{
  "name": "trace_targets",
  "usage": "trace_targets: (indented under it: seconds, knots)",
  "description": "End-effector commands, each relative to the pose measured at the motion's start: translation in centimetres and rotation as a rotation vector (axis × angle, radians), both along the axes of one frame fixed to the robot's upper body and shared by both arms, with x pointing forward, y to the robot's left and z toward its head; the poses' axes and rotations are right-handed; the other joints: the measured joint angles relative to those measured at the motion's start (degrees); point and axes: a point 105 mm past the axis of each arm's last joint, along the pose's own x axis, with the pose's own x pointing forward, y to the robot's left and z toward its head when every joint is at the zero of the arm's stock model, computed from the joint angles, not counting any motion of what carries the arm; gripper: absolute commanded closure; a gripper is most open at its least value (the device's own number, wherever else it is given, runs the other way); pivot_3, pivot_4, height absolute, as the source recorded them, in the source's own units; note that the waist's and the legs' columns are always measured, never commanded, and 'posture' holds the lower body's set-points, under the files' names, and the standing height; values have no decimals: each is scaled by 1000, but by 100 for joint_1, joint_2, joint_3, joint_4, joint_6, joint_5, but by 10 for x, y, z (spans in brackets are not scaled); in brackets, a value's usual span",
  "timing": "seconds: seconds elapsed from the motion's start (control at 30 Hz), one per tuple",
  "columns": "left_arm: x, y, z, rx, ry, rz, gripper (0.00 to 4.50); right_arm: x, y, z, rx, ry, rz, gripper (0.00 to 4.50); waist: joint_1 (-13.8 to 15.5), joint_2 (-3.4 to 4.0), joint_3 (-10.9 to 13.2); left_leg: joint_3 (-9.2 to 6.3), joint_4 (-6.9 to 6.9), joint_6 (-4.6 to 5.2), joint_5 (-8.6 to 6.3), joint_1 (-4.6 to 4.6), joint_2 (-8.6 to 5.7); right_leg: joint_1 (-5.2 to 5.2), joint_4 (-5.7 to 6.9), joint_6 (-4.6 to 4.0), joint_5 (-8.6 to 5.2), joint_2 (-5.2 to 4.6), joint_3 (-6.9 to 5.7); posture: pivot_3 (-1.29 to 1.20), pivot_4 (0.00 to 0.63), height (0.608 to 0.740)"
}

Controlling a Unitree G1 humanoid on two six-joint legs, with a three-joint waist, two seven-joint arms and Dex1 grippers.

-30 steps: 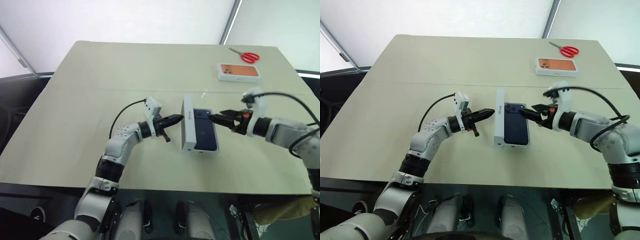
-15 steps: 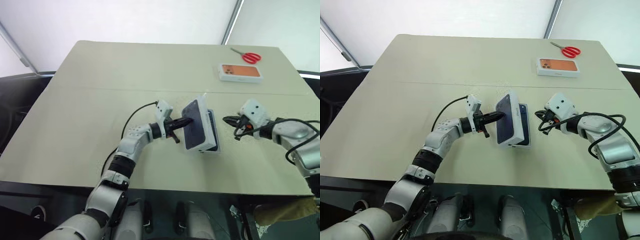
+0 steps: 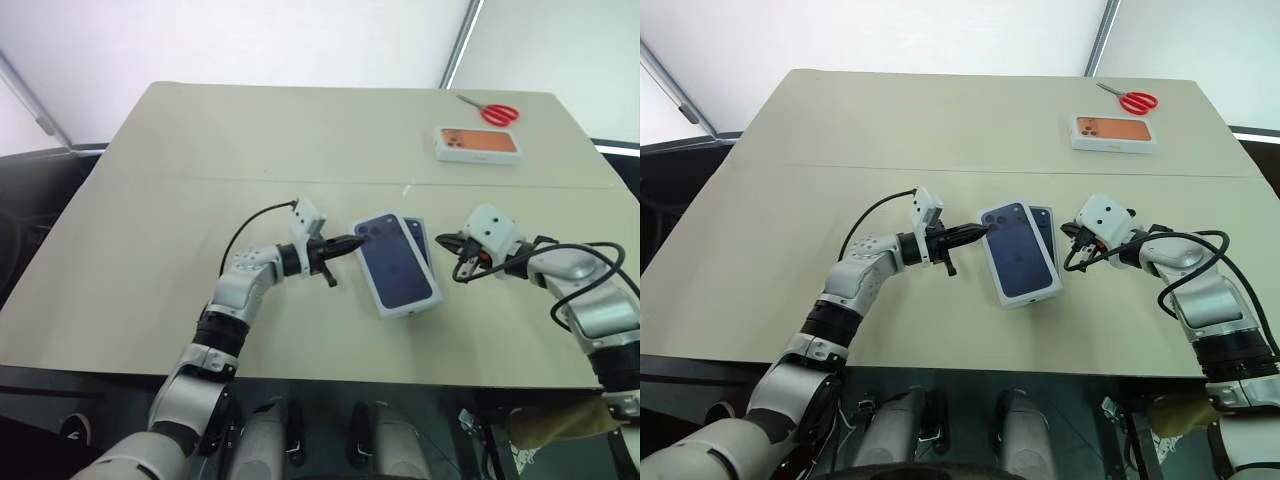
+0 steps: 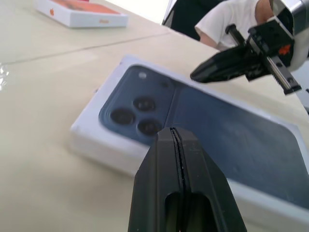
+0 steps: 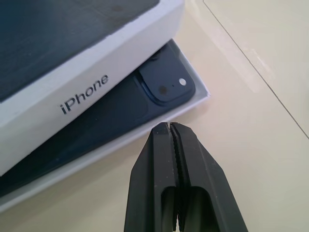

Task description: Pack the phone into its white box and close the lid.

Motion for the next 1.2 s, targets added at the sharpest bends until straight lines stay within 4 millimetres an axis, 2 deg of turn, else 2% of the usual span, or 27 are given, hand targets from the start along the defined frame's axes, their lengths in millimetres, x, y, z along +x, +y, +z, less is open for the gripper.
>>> trace_targets:
  seconds: [0.03,0.17,0.27,0.43,0.57,0.73,1.2]
  knots:
    - [-11,6,11,-13,10,-45,4500,4,3,18,12,-67,20,4442,1,0,0,0,0,0,0,0,0,0,0,0,0,-1,0,0,150,738]
    - [-17,9,-3,32,50,-46,4500,-1,12,15,21,-51,70,4442,9,1,-1,-2,0,-1,0,2,-1,4,0,0,0,0,1,0,150,738]
    - [-17,3,-14,47,81,-45,4500,-2,11,13,5,-45,65,4442,18,1,0,-2,0,-1,0,3,-1,6,-1,0,0,-1,1,0,150,738]
    - [-13,-7,-18,52,67,-47,4500,-3,12,17,20,-47,71,4442,5,1,-1,-2,0,-1,0,4,-1,5,-1,0,0,0,0,0,150,738]
    - [-4,-22,-6,13,48,-34,4500,-9,15,12,31,-21,81,4442,20,0,0,-4,1,-1,0,3,-2,6,-1,-1,0,-4,-1,0,150,738]
    - [-2,-27,-1,-8,46,-42,4500,-12,20,12,42,-22,83,4442,1,0,0,-4,1,0,0,5,-1,6,0,0,0,-3,-1,0,150,738]
    - [8,-44,8,-22,25,-34,4500,-8,10,8,15,-25,25,4442,5,0,0,-3,2,0,0,6,-2,7,2,0,0,-2,-1,0,150,738]
